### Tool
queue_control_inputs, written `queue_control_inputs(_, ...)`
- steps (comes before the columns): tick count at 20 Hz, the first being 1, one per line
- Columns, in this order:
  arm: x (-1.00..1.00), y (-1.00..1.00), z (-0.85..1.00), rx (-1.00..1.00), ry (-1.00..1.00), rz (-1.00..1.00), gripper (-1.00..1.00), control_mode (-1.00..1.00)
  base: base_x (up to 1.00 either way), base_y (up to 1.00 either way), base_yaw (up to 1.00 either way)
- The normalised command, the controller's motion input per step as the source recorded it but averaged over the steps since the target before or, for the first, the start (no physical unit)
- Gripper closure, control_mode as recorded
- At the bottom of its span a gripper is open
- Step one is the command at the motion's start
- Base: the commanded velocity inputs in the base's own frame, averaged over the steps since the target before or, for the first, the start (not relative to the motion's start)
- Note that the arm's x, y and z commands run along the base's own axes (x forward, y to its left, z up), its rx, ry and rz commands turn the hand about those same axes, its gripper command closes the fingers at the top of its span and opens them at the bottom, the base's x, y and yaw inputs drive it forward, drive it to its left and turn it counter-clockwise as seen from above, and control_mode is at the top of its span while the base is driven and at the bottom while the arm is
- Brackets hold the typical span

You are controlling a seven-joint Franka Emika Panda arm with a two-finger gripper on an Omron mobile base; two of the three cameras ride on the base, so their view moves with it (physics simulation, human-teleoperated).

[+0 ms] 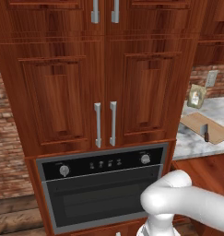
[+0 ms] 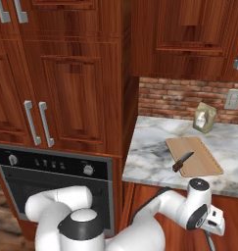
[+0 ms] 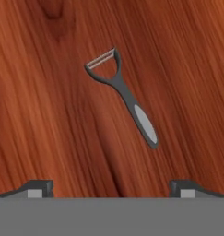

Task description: Open the drawer on the right and place the cutting tools on the cutting board.

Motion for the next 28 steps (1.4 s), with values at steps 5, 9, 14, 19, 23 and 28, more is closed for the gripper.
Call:
queue_control_inputs(5, 0.04, 0.0, -0.1, 0.0, 0.04, 0.0, -1.0, -1.0, 0.0, 0.0, 0.0)
queue_control_inputs(9, 0.0, -0.14, -0.26, 0.0, 0.0, 0.0, -1.0, -1.0, 0.0, 0.0, 0.0)
queue_control_inputs(14, 0.0, -0.2, -0.2, 0.0, 0.0, 0.0, -1.0, -1.0, 0.0, 0.0, 0.0)
queue_control_inputs(19, 0.0, -0.24, -0.16, 0.0, 0.0, 0.0, -1.0, -1.0, 0.0, 0.0, 0.0)
queue_control_inputs(23, 0.0, -0.19, -0.15, 0.0, 0.0, 0.0, -1.0, -1.0, 0.0, 0.0, 0.0)
queue_control_inputs(28, 0.01, -0.13, -0.25, 0.0, 0.01, 0.0, -1.0, -1.0, 0.0, 0.0, 0.0)
